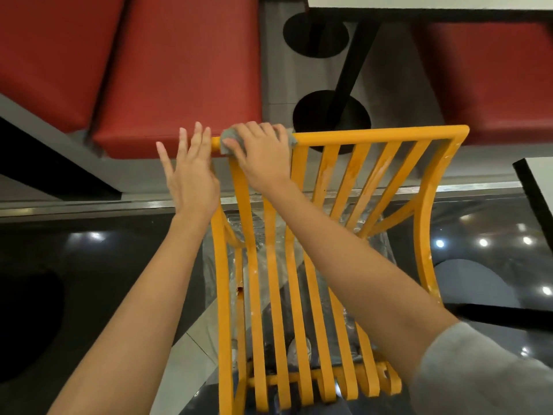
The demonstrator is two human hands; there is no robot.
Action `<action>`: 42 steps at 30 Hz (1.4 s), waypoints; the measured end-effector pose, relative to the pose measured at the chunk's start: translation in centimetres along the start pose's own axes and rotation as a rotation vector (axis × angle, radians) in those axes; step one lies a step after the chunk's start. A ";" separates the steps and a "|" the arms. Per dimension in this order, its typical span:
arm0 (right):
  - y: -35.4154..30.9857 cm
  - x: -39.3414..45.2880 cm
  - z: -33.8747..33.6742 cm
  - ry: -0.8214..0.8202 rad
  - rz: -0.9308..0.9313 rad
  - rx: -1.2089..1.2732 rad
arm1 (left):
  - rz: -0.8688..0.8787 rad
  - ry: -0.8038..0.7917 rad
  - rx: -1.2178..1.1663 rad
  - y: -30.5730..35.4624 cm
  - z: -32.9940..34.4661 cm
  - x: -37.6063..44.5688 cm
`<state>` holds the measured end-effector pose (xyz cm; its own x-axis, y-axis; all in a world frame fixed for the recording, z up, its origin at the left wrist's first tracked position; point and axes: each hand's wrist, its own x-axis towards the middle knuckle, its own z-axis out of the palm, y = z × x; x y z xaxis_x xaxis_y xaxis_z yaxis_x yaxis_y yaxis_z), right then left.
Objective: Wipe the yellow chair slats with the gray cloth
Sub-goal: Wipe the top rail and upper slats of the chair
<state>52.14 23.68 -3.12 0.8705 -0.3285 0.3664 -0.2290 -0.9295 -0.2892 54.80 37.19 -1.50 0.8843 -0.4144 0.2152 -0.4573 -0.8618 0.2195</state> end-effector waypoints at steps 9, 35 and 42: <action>2.9 0.1 -2.0 -0.024 -0.110 -0.080 | -0.044 -0.046 0.074 -0.4 -0.8 -0.3; 21.2 -4.7 -10.5 0.023 0.173 -0.012 | 0.233 -0.095 -0.474 11.6 2.5 2.3; 23.6 -6.3 -10.8 0.342 0.262 0.206 | 0.256 -0.179 -0.498 10.9 2.2 3.0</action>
<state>36.51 1.97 -2.71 0.5937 -0.6159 0.5179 -0.3005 -0.7667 -0.5673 52.67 25.88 -0.53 0.7222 -0.6714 0.1661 -0.6096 -0.5045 0.6115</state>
